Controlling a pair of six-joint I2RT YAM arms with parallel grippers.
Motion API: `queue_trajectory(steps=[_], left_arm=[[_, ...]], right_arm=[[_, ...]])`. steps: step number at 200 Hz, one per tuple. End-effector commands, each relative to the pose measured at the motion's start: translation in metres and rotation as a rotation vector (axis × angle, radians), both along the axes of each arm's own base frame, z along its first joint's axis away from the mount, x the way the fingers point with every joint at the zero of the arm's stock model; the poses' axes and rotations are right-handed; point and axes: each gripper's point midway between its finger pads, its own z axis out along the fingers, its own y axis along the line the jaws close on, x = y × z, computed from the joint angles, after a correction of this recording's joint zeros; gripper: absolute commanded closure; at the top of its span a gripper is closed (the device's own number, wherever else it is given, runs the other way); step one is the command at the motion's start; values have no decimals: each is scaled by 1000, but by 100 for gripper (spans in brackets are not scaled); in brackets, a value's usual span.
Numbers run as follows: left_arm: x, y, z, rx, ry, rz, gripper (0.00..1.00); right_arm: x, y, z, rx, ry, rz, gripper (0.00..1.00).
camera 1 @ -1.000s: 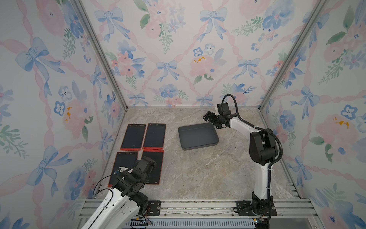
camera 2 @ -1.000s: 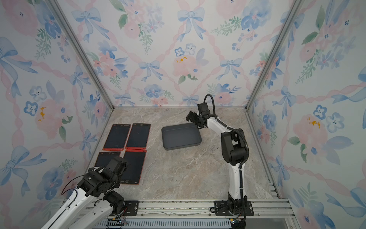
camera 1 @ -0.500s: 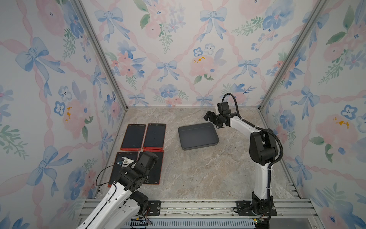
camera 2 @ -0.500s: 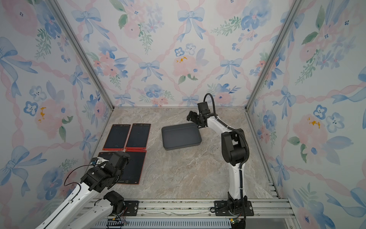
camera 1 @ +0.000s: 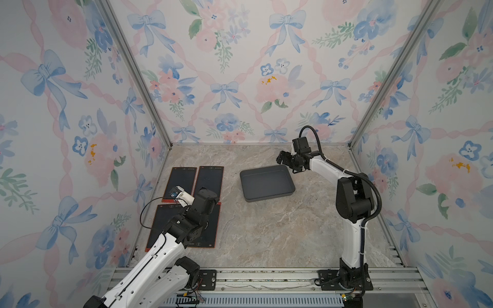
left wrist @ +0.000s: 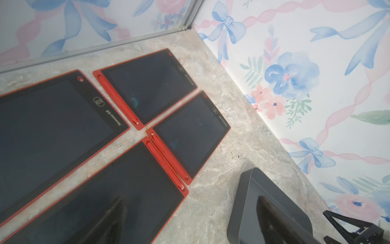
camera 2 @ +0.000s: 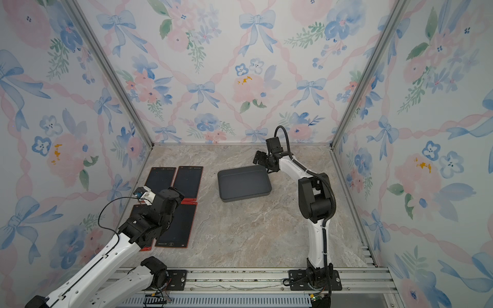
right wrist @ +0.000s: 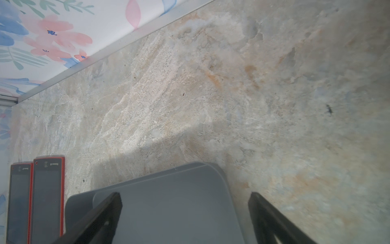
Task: Take out the writing tablet from the storage box
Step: Reset both arms
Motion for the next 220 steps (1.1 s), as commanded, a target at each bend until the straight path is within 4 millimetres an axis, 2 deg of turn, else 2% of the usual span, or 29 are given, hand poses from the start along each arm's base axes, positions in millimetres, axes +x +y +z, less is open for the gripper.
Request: queue_trajectory(steps=[1, 45, 55, 58, 64, 135, 187, 220], left_arm=[[22, -6, 24, 112, -79, -50, 2], [42, -11, 40, 231, -168, -87, 2], [46, -12, 50, 250, -205, -88, 2], [45, -11, 40, 265, -190, -94, 2], [47, -10, 40, 279, -195, -98, 2], [75, -10, 60, 408, -310, -155, 2], [92, -7, 54, 523, -312, -184, 2], [95, 0, 47, 594, -327, -189, 2]], right_arm=[[1, -10, 37, -41, -52, -11, 3], [-4, -21, 52, -92, -69, -30, 3], [-5, -22, 55, -98, -73, -34, 3], [-6, -22, 57, -100, -76, -34, 3], [-6, -24, 59, -106, -79, -37, 3], [-17, -43, 87, -189, -131, -74, 3], [-24, -69, 104, -260, -168, -130, 3], [-31, -95, 116, -340, -193, -187, 3]])
